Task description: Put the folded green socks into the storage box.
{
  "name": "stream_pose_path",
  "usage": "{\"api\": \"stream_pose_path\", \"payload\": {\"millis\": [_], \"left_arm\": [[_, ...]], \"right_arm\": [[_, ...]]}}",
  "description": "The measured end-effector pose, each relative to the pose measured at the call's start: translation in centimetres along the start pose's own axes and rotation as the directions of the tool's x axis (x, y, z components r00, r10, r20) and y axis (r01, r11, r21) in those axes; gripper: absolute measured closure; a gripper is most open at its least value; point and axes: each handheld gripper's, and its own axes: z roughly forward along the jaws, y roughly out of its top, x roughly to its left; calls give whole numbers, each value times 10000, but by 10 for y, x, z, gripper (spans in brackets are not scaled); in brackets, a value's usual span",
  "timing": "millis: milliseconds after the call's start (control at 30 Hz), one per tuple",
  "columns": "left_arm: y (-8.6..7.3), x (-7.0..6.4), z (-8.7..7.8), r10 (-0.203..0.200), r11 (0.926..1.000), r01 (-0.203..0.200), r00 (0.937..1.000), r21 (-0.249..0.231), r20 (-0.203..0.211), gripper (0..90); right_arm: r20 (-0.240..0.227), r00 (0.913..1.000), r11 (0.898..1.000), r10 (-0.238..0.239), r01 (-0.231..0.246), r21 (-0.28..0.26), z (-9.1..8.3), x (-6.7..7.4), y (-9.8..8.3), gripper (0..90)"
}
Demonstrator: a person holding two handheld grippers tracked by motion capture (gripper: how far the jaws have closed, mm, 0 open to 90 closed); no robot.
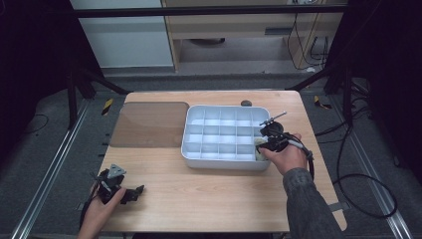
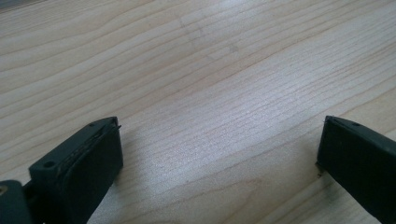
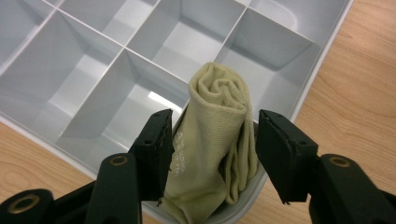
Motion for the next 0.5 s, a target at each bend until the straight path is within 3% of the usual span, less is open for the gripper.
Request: {"api": "stream_pose_path", "payload": {"millis": [500], "left_arm": [[0, 0, 0, -4, 10000, 4, 10000, -32, -2, 0]], "right_arm": [[-209, 9993, 9982, 301, -311, -512, -29, -7, 6, 422]]}}
